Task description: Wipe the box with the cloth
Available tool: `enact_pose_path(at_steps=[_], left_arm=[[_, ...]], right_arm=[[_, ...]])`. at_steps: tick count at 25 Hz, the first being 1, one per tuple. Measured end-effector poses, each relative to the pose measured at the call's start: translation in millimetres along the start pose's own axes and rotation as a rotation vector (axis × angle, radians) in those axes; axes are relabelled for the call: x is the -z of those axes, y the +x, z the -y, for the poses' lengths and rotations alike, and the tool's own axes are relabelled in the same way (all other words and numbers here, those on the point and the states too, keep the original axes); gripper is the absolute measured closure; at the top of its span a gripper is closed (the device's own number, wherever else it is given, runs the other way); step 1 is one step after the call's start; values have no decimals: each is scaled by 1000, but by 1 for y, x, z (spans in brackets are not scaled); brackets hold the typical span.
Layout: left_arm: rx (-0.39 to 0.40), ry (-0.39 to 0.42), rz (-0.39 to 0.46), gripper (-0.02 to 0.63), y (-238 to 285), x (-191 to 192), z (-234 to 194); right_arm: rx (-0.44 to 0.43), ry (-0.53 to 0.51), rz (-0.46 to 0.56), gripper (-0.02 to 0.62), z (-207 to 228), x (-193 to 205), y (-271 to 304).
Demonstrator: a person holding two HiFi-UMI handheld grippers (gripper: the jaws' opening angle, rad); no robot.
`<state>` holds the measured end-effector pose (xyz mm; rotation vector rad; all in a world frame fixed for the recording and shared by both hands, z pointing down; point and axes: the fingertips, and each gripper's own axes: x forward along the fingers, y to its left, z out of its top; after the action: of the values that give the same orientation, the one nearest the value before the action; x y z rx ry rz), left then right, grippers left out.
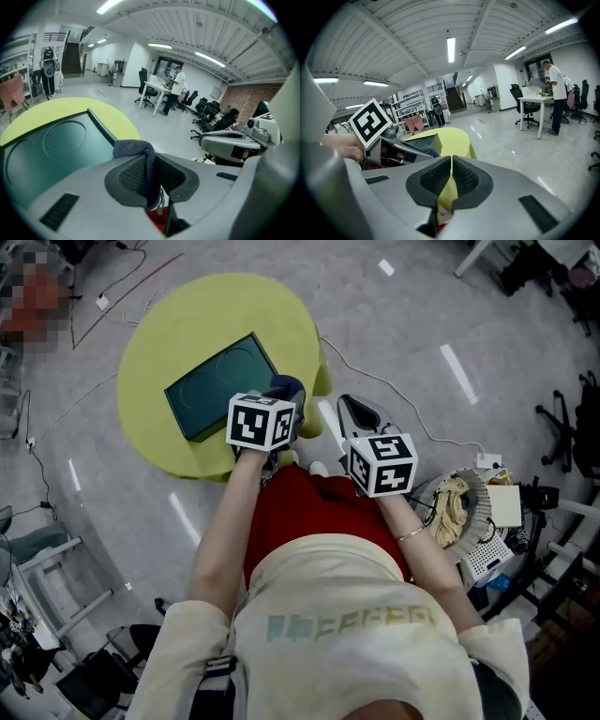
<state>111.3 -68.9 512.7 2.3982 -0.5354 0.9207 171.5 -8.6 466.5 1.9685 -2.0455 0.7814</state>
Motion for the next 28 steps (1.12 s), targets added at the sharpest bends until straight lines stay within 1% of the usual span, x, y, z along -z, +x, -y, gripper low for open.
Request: enact_pose_path(at_steps=[2, 4, 8, 11, 15, 17, 22, 28], left_arm=[[31, 15, -7, 535, -1, -8, 5], [61, 58, -12, 535, -3, -20, 12], [125, 210, -25, 535, -3, -60, 25], [175, 331, -64, 535, 1, -87, 26], [217, 457, -155, 535, 10, -94, 25], [239, 492, -200, 535, 15, -92, 22], [304, 534, -302, 535, 22, -78, 13], [345, 591, -363, 535, 28, -72, 8]], right_arm=[[12, 13, 2, 557, 3, -3, 3], [23, 25, 4, 557, 5, -6, 5], [52, 56, 6, 557, 12, -9, 6], [76, 77, 5, 557, 16, -14, 10], [103, 102, 10, 557, 21, -16, 10], [113, 113, 9, 557, 23, -16, 12], [120, 122, -6, 557, 17, -15, 22], [126, 130, -21, 557, 10, -15, 33]])
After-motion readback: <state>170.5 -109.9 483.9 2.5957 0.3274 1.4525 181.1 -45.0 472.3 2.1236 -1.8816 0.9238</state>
